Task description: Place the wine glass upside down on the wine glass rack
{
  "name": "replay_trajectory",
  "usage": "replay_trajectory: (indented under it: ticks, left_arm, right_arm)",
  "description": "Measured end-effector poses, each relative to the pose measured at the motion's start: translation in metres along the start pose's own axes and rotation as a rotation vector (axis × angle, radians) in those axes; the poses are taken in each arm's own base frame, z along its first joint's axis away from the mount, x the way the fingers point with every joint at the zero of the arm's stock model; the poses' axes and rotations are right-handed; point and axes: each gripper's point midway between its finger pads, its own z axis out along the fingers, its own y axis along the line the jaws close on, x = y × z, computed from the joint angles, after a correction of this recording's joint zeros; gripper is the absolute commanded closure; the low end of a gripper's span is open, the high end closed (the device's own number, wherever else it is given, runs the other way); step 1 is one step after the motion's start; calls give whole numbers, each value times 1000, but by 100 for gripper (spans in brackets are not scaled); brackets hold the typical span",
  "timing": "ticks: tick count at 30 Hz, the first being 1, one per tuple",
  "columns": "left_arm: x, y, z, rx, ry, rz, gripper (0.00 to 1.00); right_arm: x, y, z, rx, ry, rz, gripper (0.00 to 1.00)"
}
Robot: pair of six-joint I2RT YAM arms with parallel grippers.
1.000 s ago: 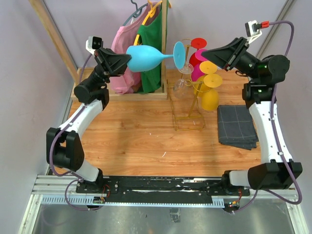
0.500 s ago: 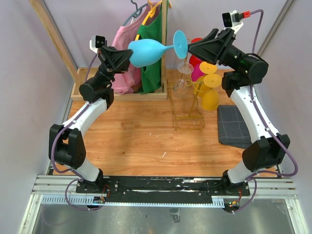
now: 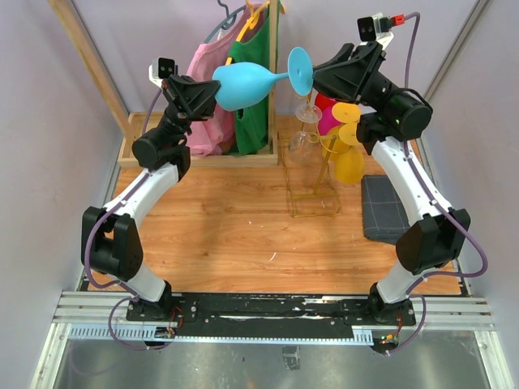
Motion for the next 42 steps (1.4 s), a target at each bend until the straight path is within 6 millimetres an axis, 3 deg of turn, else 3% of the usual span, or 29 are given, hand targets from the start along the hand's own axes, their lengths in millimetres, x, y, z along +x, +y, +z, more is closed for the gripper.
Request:
replay_trajectory:
  ticks: [6, 10, 12, 13, 17, 20, 26, 34, 38, 42]
  left_arm:
    - [0, 0, 0, 1, 1, -1, 100]
    - [2, 0, 1, 4, 4, -5, 100]
    - [2, 0, 1, 5, 2, -5, 100]
    - [2, -1, 1, 5, 1, -6, 96]
    - [1, -1, 1, 7, -3, -5, 52]
    - [0, 0, 0, 3, -6, -5, 41]
    - [1, 4, -4, -21, 14, 3, 38]
    - [-7, 2, -39, -185, 39, 71, 40]
    - [-2, -5, -39, -284, 60, 117, 41]
    - [-4, -7, -22, -413, 80, 226, 41]
  right_arm:
    - [8, 4, 7, -25, 15, 31, 78]
    - [10, 5, 10, -32, 22, 40, 99]
    - [11, 6, 11, -34, 24, 53, 99]
    - [13, 6, 13, -38, 27, 57, 99]
    - [14, 8, 14, -42, 30, 60, 99]
    - [14, 9, 14, -42, 32, 58, 99]
    - [14, 9, 14, -42, 30, 54, 99]
    - [-1, 18, 3, -20, -4, -9, 99]
    - [-3, 26, 1, 5, -16, -49, 99]
    - [2, 24, 0, 66, -6, -68, 99]
